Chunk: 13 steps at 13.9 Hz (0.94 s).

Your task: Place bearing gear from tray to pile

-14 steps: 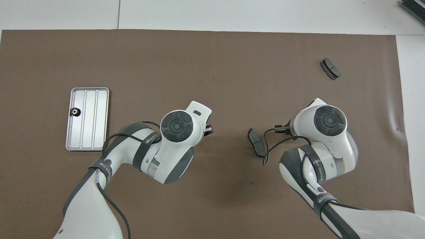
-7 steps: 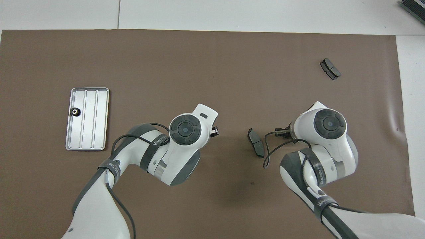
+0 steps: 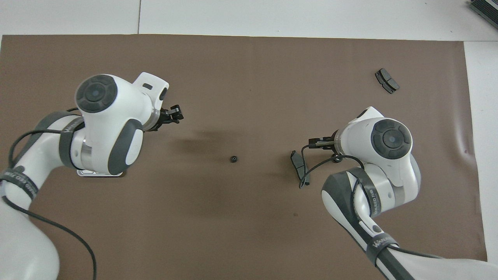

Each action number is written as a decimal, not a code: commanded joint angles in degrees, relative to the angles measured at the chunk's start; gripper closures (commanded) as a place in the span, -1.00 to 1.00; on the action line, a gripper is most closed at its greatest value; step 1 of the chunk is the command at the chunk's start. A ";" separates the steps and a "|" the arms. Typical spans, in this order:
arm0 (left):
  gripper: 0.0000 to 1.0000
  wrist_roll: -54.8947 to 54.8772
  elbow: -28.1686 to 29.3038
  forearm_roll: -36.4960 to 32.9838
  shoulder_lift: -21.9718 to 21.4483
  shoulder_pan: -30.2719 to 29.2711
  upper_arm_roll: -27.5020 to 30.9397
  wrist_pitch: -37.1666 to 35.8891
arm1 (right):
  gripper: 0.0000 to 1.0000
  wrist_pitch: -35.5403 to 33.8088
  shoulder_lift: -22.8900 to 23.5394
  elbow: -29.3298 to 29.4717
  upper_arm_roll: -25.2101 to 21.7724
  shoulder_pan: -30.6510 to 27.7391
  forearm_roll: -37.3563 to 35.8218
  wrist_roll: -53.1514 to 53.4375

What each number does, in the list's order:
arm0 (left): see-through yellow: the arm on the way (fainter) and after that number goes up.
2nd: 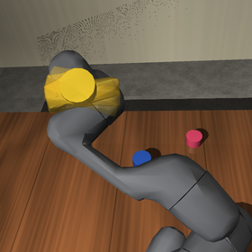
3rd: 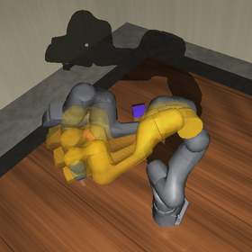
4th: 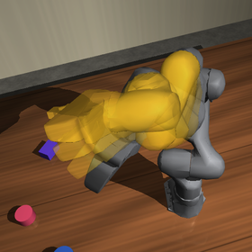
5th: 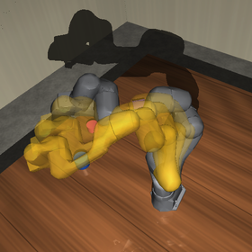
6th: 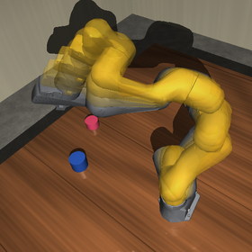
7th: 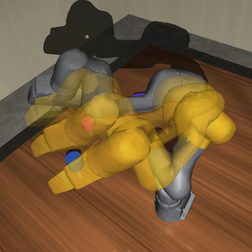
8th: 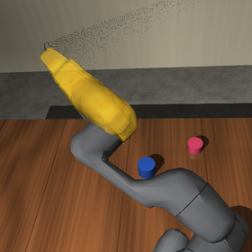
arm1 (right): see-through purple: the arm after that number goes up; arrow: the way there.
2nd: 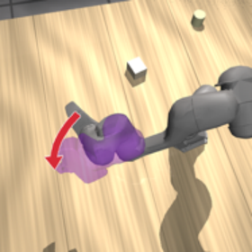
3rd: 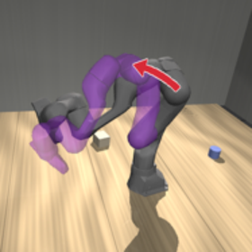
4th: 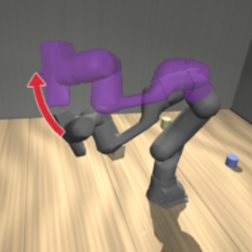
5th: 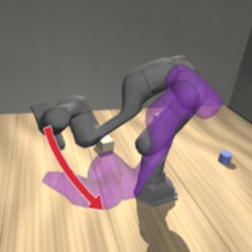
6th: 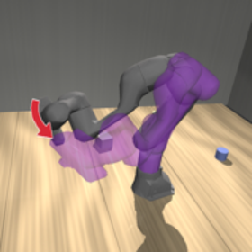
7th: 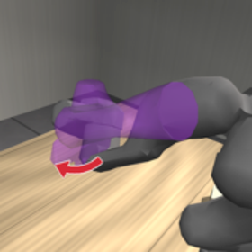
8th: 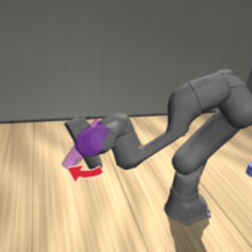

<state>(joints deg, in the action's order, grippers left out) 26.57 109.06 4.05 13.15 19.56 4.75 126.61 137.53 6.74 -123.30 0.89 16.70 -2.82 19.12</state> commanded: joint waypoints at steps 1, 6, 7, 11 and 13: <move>-0.38 -10.88 1.33 -0.27 -1.11 -6.35 -0.71 -1.37 | -1.00 -1.39 1.25 3.33 0.25 4.11 1.50 4.41; -0.33 -31.38 5.45 -0.27 -2.69 -18.49 -0.71 -0.14 | -1.00 -3.14 6.25 10.52 0.25 13.44 0.45 14.80; -0.33 -32.10 6.33 -0.27 -2.95 -19.55 -0.71 0.56 | -1.00 -3.32 6.96 11.67 0.25 14.15 0.44 15.59; -0.35 -29.92 15.55 -0.27 -4.10 -22.28 -0.62 13.63 | -0.77 -3.50 10.38 14.84 0.16 19.06 0.36 20.95; -0.35 -25.02 16.45 -0.27 -3.48 -22.38 -0.71 16.46 | -0.76 -3.59 14.59 18.44 0.16 20.30 0.27 21.83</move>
<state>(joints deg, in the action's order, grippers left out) -2.53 122.28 4.08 11.43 -2.01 4.72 139.64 135.27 16.40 -109.88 1.23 35.99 -2.43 39.33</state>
